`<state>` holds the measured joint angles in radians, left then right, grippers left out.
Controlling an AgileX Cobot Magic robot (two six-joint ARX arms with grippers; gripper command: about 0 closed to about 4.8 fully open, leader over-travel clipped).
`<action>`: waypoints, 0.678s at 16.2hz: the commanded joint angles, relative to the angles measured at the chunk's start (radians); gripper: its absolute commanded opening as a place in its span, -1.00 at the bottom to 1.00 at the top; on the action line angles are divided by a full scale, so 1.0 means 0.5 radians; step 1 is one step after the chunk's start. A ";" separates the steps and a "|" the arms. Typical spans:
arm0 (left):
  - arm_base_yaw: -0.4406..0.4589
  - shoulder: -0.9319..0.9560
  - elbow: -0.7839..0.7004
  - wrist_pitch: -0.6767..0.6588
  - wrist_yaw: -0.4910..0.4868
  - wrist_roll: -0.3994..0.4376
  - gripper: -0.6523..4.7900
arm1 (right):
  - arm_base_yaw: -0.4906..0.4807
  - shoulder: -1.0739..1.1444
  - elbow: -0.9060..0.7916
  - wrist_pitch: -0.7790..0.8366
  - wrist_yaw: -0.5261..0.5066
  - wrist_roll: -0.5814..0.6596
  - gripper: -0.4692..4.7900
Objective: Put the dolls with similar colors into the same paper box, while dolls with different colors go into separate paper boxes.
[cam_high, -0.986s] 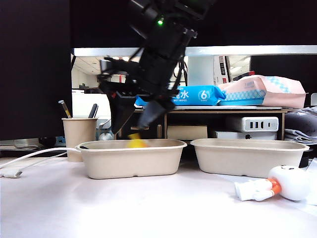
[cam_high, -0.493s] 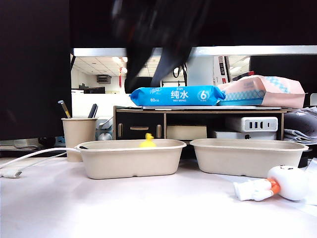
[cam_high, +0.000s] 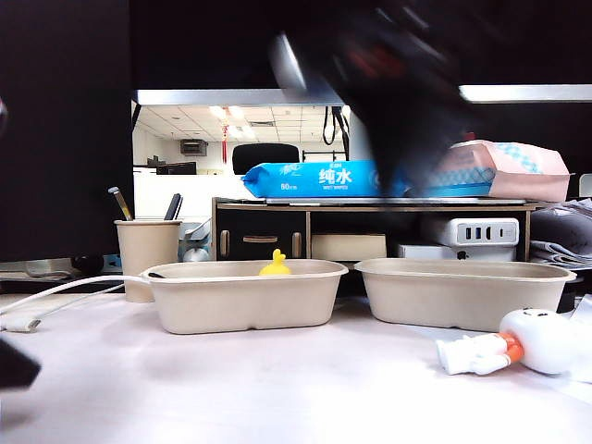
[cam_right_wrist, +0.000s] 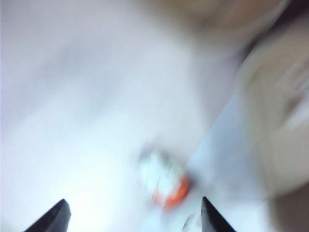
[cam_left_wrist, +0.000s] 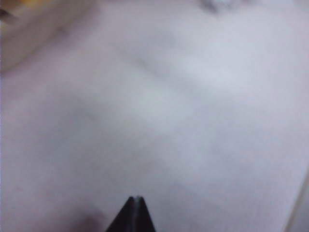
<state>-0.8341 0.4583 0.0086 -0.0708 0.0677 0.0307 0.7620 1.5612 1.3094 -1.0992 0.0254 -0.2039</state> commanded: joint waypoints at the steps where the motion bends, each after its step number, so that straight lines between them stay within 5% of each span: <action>1: -0.018 0.011 0.002 0.044 0.001 -0.008 -0.78 | 0.000 -0.032 -0.260 0.032 0.004 -0.021 0.51; 11: -0.019 -0.028 0.002 0.040 0.000 -0.008 -0.78 | -0.202 -0.014 -0.490 0.370 0.043 -0.180 0.51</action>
<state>-0.8429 0.4492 0.0086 -0.0639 0.0673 0.0288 0.6659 1.5570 1.0649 -0.9081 0.0505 -0.2867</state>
